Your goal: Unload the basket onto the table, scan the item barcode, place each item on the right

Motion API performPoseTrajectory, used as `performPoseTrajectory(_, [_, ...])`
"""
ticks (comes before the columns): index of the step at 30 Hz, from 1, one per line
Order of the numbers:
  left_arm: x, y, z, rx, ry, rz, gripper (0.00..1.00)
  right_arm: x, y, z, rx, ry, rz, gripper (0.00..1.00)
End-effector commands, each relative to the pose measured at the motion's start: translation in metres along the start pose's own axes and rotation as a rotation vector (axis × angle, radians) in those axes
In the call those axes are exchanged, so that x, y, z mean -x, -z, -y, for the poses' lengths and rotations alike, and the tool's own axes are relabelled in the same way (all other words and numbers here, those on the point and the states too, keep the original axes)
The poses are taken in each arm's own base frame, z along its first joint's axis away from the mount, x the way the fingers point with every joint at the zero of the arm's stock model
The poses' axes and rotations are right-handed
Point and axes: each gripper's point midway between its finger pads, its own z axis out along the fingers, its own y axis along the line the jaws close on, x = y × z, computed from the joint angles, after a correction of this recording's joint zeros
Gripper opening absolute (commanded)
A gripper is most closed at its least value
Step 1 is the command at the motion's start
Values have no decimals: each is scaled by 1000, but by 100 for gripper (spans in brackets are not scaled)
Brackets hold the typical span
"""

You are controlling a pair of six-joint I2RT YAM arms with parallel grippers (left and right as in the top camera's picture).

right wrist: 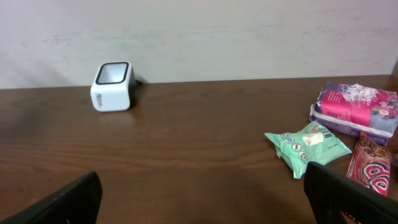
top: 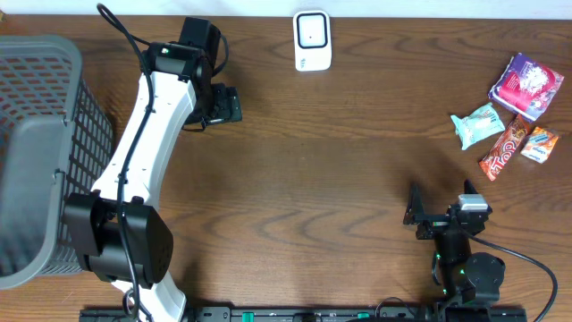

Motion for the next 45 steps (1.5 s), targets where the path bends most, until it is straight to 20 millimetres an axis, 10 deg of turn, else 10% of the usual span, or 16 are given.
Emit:
performPoseTrajectory(1, [-1, -3, -5, 20, -13, -8, 98, 0, 0, 1, -6, 11, 1, 99])
performPoseTrajectory(11, [-7, -5, -12, 55, -36, -34, 98, 0, 0, 1, -6, 11, 1, 99])
performPoseTrajectory(21, [-64, -44, -28, 112, -17, -198, 98, 0, 0, 1, -6, 11, 2, 99])
performPoseTrajectory(29, [-80, -60, -13, -90, 9, 24, 97, 0, 0, 1, -6, 11, 1, 99])
performPoseTrajectory(45, [-74, 12, -18, -368, 4, 769, 98, 0, 0, 1, -6, 11, 1, 99])
